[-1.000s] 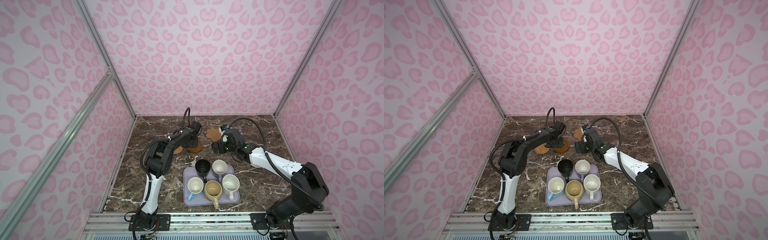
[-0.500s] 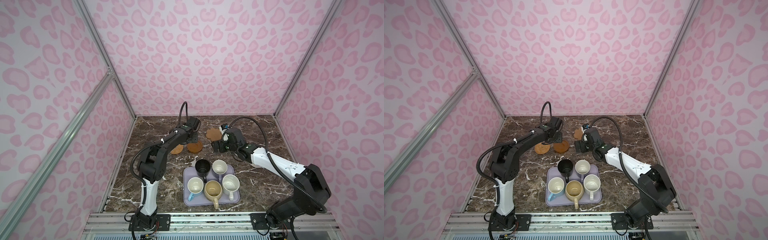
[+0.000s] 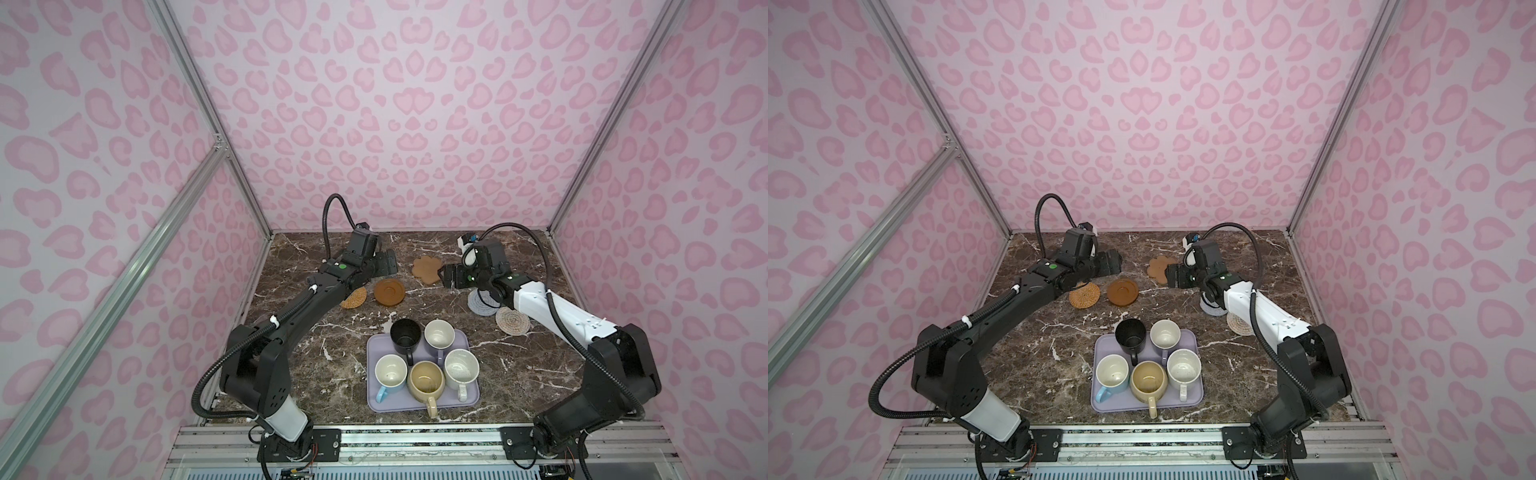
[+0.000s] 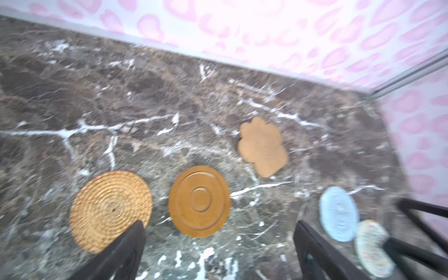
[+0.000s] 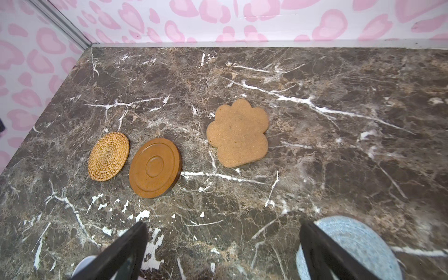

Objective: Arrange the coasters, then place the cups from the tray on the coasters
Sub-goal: 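Reach the right gripper to the paw-shaped cork coaster and grip it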

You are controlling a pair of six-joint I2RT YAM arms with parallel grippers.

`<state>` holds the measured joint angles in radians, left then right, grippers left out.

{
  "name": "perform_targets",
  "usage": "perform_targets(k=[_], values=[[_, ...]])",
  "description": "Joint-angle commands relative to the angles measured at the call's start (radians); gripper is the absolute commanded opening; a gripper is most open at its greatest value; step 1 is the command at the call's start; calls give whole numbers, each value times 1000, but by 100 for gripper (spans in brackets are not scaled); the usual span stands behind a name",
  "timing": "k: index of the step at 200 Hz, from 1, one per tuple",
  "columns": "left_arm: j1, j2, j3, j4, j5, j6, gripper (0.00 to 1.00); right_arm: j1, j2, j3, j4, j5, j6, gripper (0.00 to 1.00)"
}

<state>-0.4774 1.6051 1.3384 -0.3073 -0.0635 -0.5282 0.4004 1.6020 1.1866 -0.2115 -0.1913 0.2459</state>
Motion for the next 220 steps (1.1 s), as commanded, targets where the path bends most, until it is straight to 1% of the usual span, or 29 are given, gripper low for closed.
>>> perform_targets(k=[1,16,32,35,45,49,57,80,123,138,151,172,203,220], values=[[0,-34,-38,117,112,-68,97,-19,74,61,-65,5,-57,100],[-1,-33,-35,135,139,-81,97,-32,146,143,-111,10,-84,97],[0,15,1,122,150,-81,97,-48,218,227,-153,16,-101,94],[0,28,38,115,155,-79,97,-50,230,241,-157,20,-102,93],[-2,67,80,102,167,-75,97,-56,272,288,-171,18,-108,91],[-1,80,92,100,171,-75,97,-59,288,290,-174,11,-112,89],[-1,100,105,107,179,-76,98,-65,321,349,-180,-5,-115,85],[-1,147,115,129,165,-88,97,-83,435,456,-217,-75,-108,73],[-1,252,170,117,187,-78,98,-88,606,601,-258,-82,-125,71],[-1,273,174,131,204,-73,98,-91,652,638,-270,-87,-133,69],[-2,291,179,146,221,-72,98,-95,683,673,-283,-110,-140,61],[-1,332,207,137,240,-79,98,-100,743,707,-295,-119,-143,57],[-3,377,214,162,280,-90,98,-104,786,721,-290,-157,-148,56],[-3,395,218,165,281,-90,98,-106,801,728,-294,-198,-152,50]])
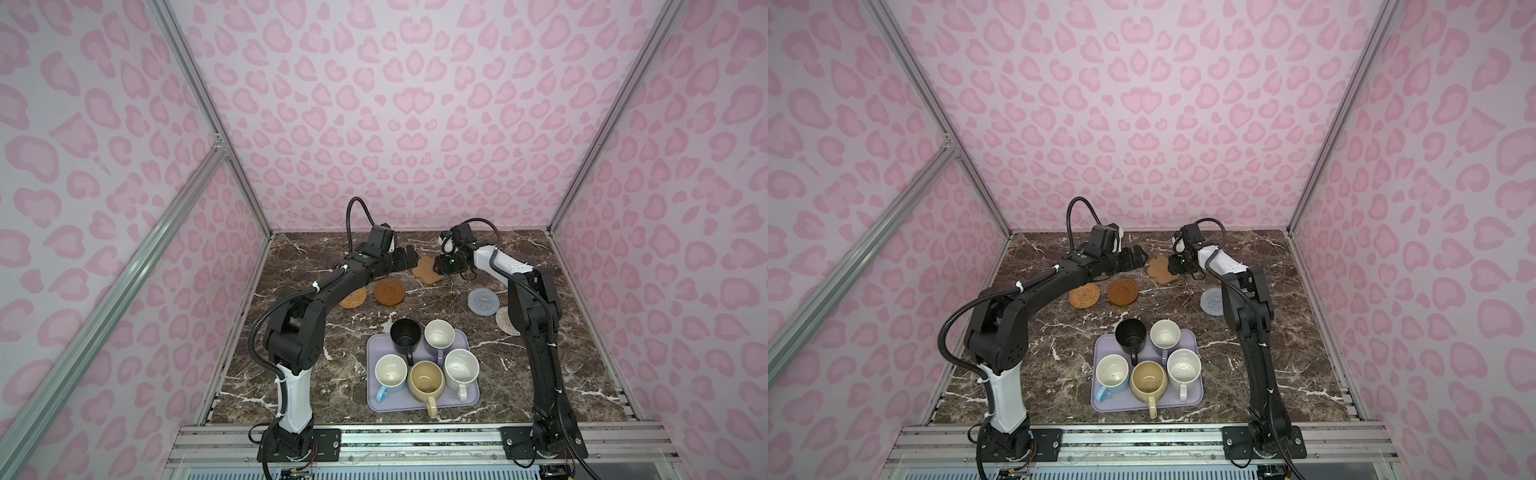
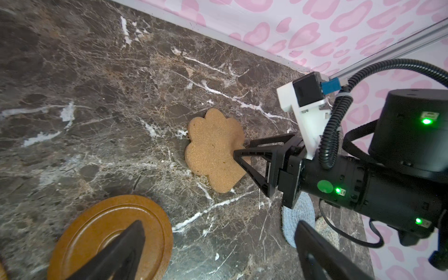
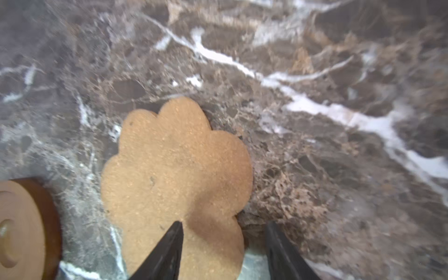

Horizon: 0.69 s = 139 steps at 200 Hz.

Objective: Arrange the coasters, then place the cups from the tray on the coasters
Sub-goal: 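Reach the right gripper to the paw-shaped cork coaster and grip it, then slide the paw-shaped coaster with the right gripper toward the wooden coaster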

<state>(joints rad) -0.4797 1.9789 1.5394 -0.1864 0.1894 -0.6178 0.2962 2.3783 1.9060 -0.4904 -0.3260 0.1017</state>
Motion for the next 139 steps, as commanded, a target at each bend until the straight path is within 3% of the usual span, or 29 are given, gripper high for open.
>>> perform_targets(k=[1,81,121,139], values=[[-1,22,18,43,27,-1,98,-2,26,9,-16,-65,-7,50],[-2,157,91,29,78,-15,97,-1,-32,-91,-39,-144,-1,44],[-3,227,156,-25,101,-9,81,1,-139,-230,37,-194,40,42],[-3,247,183,-38,108,-5,76,-7,-149,-242,58,-137,61,42]])
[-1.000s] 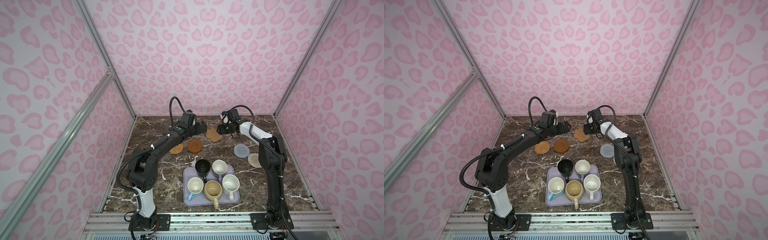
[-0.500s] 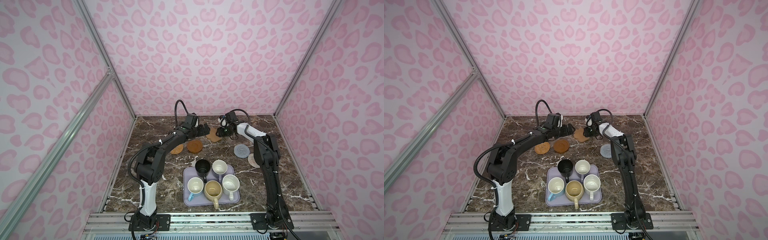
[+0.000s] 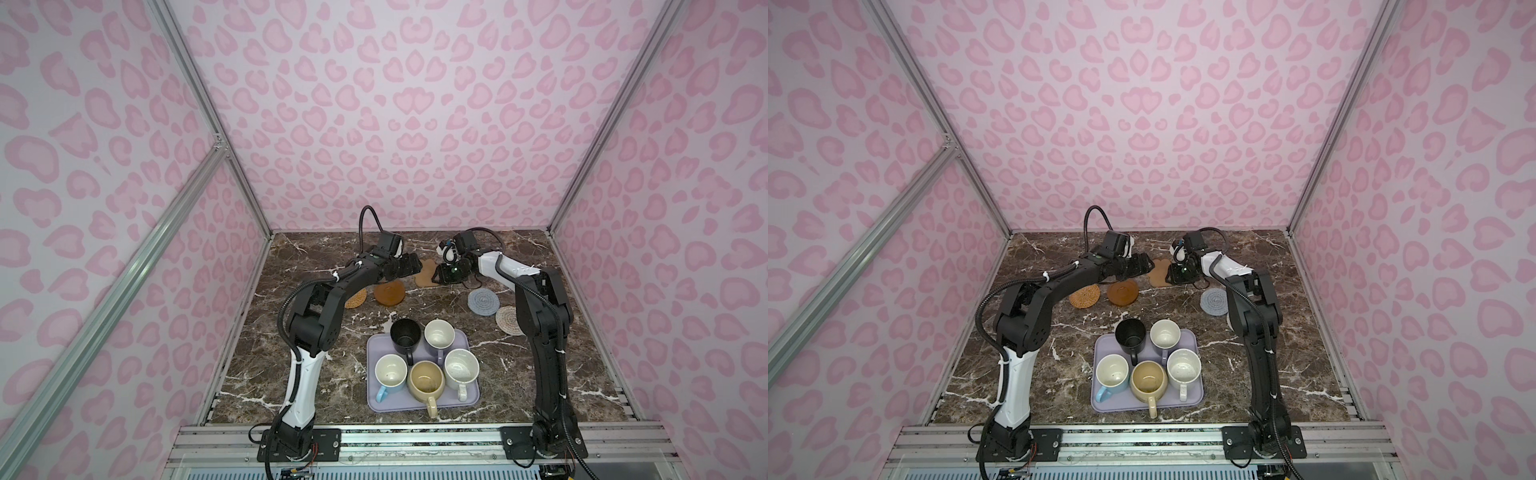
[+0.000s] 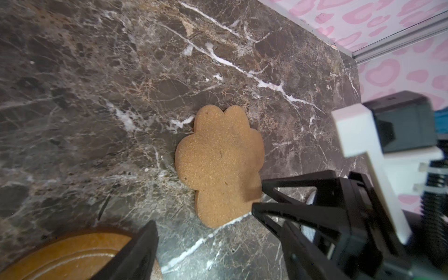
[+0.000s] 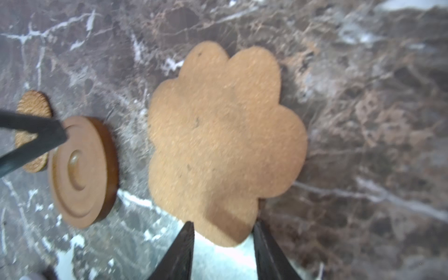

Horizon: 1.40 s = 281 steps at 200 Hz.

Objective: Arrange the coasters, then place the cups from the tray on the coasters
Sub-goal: 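Slide the paw-shaped coaster with the right gripper toward the wooden coaster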

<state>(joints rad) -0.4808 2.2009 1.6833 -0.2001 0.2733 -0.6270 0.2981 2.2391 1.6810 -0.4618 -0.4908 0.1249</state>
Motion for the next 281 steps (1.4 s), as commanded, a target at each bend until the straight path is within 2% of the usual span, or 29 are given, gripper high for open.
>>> perform_targets(k=[1,12,38,106,121,144,191,257,281], values=[[-2,25,40,-26,24,4,75,-11,-11,-17,30,34,39,42],[-4,28,43,-27,24,6,70,-19,-19,-17,40,95,62,43],[-9,22,40,-42,1,11,70,-20,-18,4,77,172,62,53],[-8,-94,-72,-36,-49,27,70,-20,205,327,-53,100,-14,79],[-9,-127,-110,-26,-61,30,70,-14,251,394,-90,96,-28,82],[-7,-168,-158,-29,-93,43,70,-4,297,467,-130,103,-62,81],[-1,-227,-229,-15,-112,40,70,1,365,535,-189,61,-110,68],[5,-278,-277,0,-129,44,70,24,328,439,-190,144,-185,51],[8,-294,-296,10,-132,41,70,39,317,424,-209,199,-219,49]])
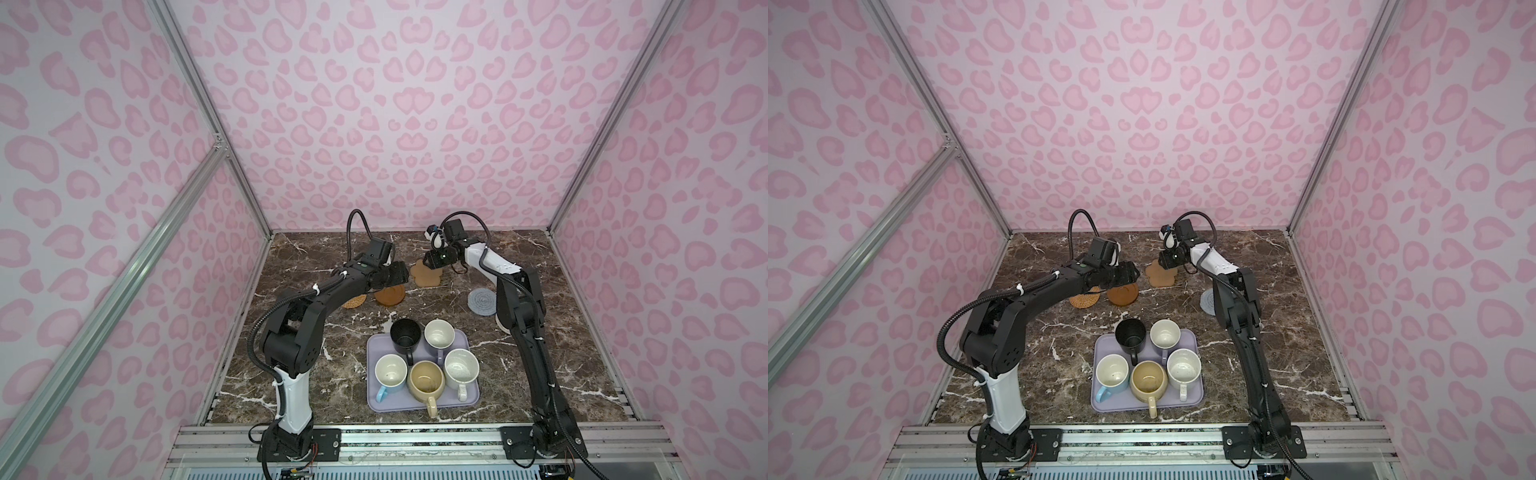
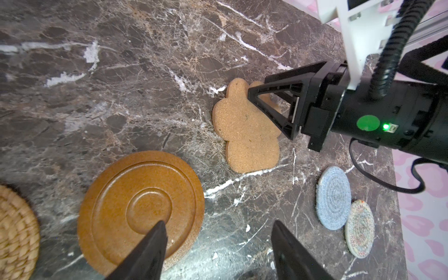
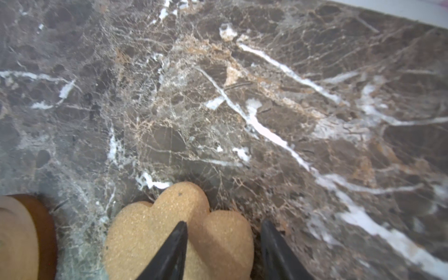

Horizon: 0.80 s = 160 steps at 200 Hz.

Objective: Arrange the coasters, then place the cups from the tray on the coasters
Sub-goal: 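Slide the paw-shaped coaster with the right gripper toward the wooden coaster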

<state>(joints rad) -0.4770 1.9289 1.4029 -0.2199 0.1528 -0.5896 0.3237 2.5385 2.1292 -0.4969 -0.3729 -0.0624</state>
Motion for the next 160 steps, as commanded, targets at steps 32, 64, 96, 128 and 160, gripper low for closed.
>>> perform_targets(k=[32,64,96,128,160], values=[[6,-43,-36,38,-14,1,70,27,13,-35,-198,118,-35,41],[8,-62,-51,41,-20,1,70,46,5,-49,-217,138,-40,41],[13,-80,-86,48,-23,1,70,73,-42,-123,-189,174,-54,39],[16,-96,-99,55,-21,-1,70,98,-76,-163,-190,210,-60,39],[18,-115,-117,64,-17,-1,70,109,-98,-178,-211,231,-62,39]])
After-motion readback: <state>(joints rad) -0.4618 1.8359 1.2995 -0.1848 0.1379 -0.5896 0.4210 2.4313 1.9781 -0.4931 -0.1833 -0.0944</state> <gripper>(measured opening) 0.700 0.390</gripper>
